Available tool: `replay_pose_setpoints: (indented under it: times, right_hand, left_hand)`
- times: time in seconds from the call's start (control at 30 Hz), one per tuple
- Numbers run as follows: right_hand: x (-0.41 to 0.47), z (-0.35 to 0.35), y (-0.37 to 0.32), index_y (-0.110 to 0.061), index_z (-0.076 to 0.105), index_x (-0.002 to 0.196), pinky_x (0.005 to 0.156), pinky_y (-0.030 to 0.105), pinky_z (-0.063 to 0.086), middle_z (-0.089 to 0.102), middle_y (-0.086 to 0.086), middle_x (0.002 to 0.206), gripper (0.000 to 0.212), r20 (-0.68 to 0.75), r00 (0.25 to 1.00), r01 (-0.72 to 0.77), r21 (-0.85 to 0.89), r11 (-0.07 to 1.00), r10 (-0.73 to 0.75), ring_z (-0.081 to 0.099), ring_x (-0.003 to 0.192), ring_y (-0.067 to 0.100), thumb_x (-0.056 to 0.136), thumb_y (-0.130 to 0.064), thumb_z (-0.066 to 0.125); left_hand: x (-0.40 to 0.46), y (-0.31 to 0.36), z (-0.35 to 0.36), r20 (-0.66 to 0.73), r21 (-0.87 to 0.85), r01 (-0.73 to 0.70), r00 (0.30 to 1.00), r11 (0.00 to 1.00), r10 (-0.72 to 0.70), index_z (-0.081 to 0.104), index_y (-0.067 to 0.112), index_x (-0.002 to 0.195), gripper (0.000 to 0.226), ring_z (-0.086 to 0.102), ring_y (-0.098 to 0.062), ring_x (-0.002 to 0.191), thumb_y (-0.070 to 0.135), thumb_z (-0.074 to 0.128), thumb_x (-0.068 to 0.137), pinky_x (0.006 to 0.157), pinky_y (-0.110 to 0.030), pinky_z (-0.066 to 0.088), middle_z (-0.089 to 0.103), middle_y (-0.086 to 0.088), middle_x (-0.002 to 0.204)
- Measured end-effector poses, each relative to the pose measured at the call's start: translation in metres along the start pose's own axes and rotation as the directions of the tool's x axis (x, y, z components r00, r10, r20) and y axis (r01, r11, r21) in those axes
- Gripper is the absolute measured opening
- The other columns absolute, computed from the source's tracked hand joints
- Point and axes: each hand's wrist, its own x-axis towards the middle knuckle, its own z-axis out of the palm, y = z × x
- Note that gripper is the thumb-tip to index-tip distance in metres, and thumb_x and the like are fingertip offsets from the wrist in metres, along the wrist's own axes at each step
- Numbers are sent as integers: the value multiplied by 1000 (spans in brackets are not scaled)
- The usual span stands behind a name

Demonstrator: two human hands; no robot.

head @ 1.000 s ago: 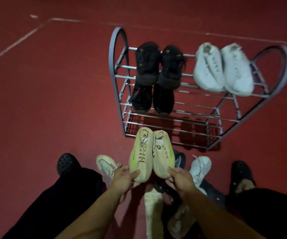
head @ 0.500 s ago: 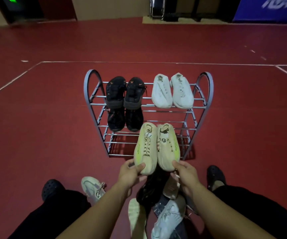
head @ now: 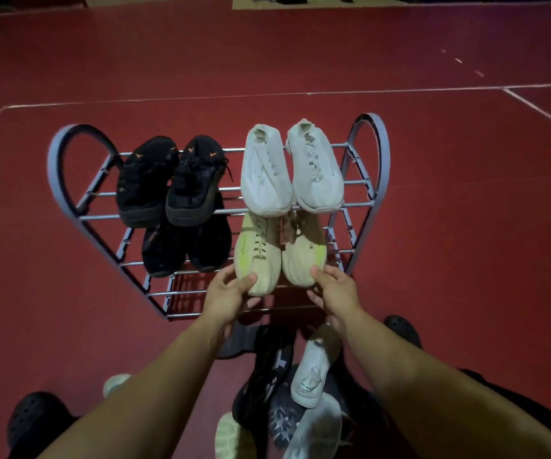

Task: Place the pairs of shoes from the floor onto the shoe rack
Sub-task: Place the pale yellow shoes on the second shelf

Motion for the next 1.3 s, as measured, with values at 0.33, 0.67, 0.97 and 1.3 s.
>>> replay_pose_setpoints:
  times: [0.33,0.67,0.97,1.3]
  right_hand:
    - [82,25,-22,-17,68,91,67,29,57,72,3,89,8,95,995,-7,-108,994,18,66,75,15,94,-10,65]
    - [83,12,6,3,47,132,47,27,53,74,12,80,54,32,997,76,-438,896,-69,68,52,19,98,-37,56]
    - [84,26,6,-1,48,136,54,21,54,71,11,105,52,-30,999,32,-183,983,-39,70,57,9,93,-20,68]
    - [46,-43,42,-26,53,121,69,35,56,66,-5,81,33,171,952,300,-678,671,-253,66,71,13,93,-40,64]
  left_hand:
    - [85,17,37,-56,-36,-30,998,999,28,53,8,125,32,68,-24,99,5,63,95,59,-26,60,67,-7,111]
    - [87,6,20,-6,326,-12,1000,945,15,50,15,121,21,60,-25,58,25,51,103,55,-38,59,60,-11,78]
    - [83,12,16,-147,267,-20,987,963,62,58,3,127,29,60,-19,61,13,57,100,49,-25,57,64,-15,96]
    - [49,-28,-5,-2,539,-257,952,802,306,48,32,136,36,59,-5,72,36,53,101,69,-28,51,61,12,89]
